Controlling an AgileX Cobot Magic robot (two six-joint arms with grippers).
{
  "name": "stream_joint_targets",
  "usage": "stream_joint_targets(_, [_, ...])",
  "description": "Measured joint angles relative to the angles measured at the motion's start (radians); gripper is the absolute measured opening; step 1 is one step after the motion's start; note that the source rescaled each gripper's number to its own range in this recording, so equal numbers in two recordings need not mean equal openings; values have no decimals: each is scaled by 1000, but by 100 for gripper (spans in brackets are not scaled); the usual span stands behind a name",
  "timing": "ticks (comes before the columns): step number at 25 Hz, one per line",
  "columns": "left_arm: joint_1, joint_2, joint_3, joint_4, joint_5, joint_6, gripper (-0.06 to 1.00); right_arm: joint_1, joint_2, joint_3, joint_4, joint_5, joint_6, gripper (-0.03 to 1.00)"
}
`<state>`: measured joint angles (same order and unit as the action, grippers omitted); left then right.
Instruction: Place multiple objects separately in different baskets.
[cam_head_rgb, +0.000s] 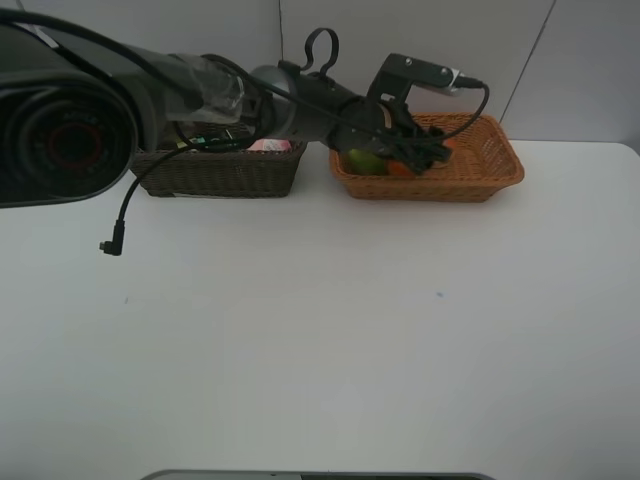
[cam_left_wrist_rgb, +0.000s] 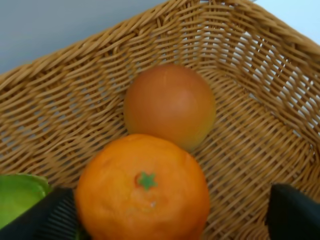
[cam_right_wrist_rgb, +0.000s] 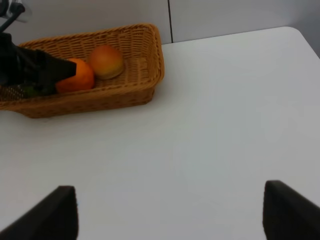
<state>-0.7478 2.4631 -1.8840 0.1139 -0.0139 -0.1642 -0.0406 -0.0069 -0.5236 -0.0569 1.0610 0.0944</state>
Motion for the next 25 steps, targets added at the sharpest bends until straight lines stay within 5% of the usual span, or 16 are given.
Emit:
stream_joint_targets(5, [0,-64,0,0,96,0,96,0,0,0,0,0,0,47])
stream_joint_targets(13, [82,-280,47,0,466,0,96,0,0,0,0,0,0,47])
stream_joint_targets(25, [403,-877,628,-40,587,0,96,0,0,0,0,0,0,47])
